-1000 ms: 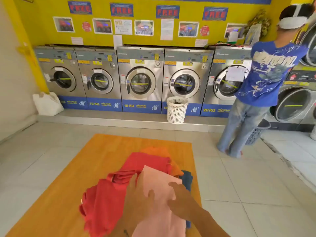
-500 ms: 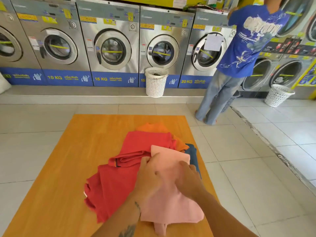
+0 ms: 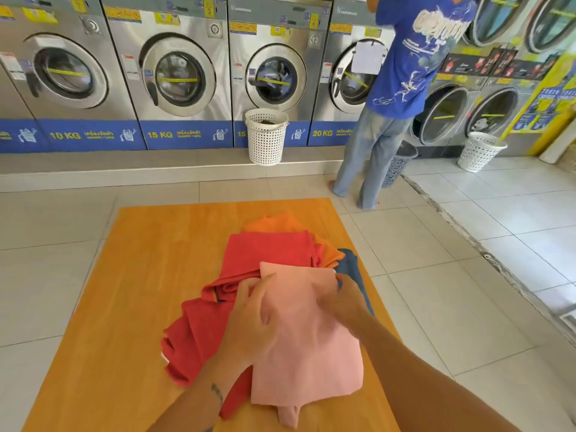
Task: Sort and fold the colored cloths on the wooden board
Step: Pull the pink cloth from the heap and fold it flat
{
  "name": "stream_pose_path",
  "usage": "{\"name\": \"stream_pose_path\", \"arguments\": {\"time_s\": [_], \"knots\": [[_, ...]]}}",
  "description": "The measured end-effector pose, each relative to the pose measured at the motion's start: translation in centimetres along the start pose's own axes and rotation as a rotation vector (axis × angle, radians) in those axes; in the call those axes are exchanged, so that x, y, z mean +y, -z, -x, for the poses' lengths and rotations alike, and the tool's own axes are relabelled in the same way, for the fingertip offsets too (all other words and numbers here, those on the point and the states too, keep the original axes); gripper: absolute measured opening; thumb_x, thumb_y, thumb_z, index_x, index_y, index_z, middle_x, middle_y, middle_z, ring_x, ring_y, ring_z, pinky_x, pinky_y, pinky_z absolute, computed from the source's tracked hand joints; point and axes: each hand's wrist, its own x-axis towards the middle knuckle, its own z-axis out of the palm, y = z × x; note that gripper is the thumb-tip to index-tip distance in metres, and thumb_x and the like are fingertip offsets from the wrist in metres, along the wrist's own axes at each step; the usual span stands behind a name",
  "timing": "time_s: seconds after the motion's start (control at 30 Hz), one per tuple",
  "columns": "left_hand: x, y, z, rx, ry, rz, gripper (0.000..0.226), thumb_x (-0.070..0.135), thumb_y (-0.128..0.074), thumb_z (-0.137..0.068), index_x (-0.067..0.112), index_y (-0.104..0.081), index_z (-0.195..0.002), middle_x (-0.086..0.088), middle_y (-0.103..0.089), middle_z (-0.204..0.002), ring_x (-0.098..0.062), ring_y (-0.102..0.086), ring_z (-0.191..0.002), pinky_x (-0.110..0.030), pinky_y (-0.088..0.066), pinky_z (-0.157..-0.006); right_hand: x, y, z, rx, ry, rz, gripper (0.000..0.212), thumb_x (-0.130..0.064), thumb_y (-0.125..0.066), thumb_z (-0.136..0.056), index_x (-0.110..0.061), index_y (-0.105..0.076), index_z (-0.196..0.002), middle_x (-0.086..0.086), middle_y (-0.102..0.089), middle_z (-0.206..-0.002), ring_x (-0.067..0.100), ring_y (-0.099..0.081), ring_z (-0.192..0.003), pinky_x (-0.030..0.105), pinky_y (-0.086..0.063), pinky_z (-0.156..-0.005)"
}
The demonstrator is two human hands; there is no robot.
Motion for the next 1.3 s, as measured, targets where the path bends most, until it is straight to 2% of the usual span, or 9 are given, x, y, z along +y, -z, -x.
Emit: {"name": "stream_pose_path", "arguments": {"time_s": [0.17,0.27,0.37,0.47,0.6,0.9,1.1,1.2,1.3], "knots": [[0.3,1.5,-3.3,0.016,-0.091,-0.329,0.07,0.026,-0.051,-0.083,0.029,-0.031,-0.149,0.0,-0.028,-0.145,-0.019,-0.031,-0.134,-0.042,-0.035,-0.11,-3.7,0.5,1.5,-0.057,0.277,0.155,0.017,-0.029,-0.056,-0.092,-0.031,-0.059,-0.109,-0.007,-0.061,-0.077,0.011,-0.06,-0.072,0.025,-0.044,-0.058],[1.4,2.3,-5.6,0.032,-0.195,-0.34,0.069,0.03,-0.049,-0.083,0.029,-0.03,-0.15,-0.001,-0.033,-0.146,-0.022,-0.034,-0.135,-0.047,-0.035,-0.109,-7.4,1.7,2.1,-0.157,0.475,0.259,0.029,-0.017,-0.063,-0.089,-0.033,-0.063,-0.112,-0.007,-0.068,-0.085,0.01,-0.062,-0.076,0.021,-0.049,-0.065],[2.3,3.2,-7.1,0.052,-0.138,-0.233,0.077,0.03,-0.053,-0.086,0.029,-0.017,-0.154,0.001,-0.038,-0.15,-0.021,-0.036,-0.137,-0.043,-0.033,-0.112,-10.2,2.2,0.5,-0.195,0.551,0.392,0.063,-0.011,-0.067,-0.082,-0.029,-0.049,-0.139,-0.001,-0.067,-0.11,0.02,-0.062,-0.097,0.035,-0.052,-0.077],[2.3,3.5,-7.1,-0.076,-0.027,-0.291,0.09,0.024,-0.057,-0.086,0.029,0.0,-0.156,-0.004,-0.04,-0.149,-0.025,-0.04,-0.134,-0.041,-0.035,-0.11,-9.6,2.1,-1.6,-0.114,0.486,0.579,0.081,-0.03,-0.069,-0.081,-0.033,-0.025,-0.149,0.002,-0.06,-0.125,0.031,-0.057,-0.117,0.045,-0.047,-0.094],[1.2,2.8,-6.1,-0.261,0.022,-0.372,0.086,0.026,-0.048,-0.086,0.035,0.006,-0.153,-0.004,-0.039,-0.146,-0.028,-0.043,-0.13,-0.046,-0.038,-0.106,-4.6,1.9,-1.3,-0.014,0.248,0.641,0.081,-0.043,-0.065,-0.084,-0.029,-0.021,-0.149,0.007,-0.042,-0.146,0.033,-0.037,-0.137,0.054,-0.033,-0.109],[1.3,1.1,-8.3,-0.301,0.326,-0.341,0.07,0.053,-0.043,-0.09,0.037,-0.014,-0.152,-0.008,-0.031,-0.15,-0.036,-0.041,-0.133,-0.048,-0.038,-0.103,3.0,-0.4,2.5,0.122,-0.097,0.27,0.068,-0.032,-0.054,-0.09,-0.019,-0.023,-0.15,0.014,-0.034,-0.15,0.036,-0.034,-0.138,0.049,-0.033,-0.107],[1.8,1.9,-8.4,-0.345,0.294,-0.071,0.079,0.031,-0.056,-0.083,0.043,-0.018,-0.151,0.007,-0.031,-0.158,-0.024,-0.028,-0.146,-0.043,-0.03,-0.115,1.7,0.7,1.6,0.121,-0.283,-0.13,0.087,-0.027,-0.067,-0.084,-0.018,-0.016,-0.155,0.013,-0.035,-0.152,0.037,-0.045,-0.13,0.045,-0.046,-0.09],[2.3,2.3,-7.4,-0.288,0.204,0.006,0.074,0.017,-0.054,-0.084,0.037,-0.029,-0.151,0.014,-0.031,-0.156,-0.014,-0.025,-0.146,-0.034,-0.024,-0.117,0.8,0.5,1.4,0.012,-0.368,-0.253,0.105,-0.022,-0.073,-0.075,-0.022,-0.006,-0.156,0.013,-0.041,-0.144,0.035,-0.05,-0.118,0.049,-0.048,-0.096],[2.0,3.2,-6.2,-0.212,0.137,0.056,0.069,0.011,-0.053,-0.085,0.037,-0.038,-0.147,0.018,-0.038,-0.152,-0.007,-0.031,-0.142,-0.026,-0.026,-0.113,-0.5,0.5,1.1,-0.052,-0.327,-0.319,0.098,-0.007,-0.07,-0.07,-0.015,-0.019,-0.153,0.008,-0.047,-0.125,0.031,-0.053,-0.108,0.045,-0.053,-0.087]]}}
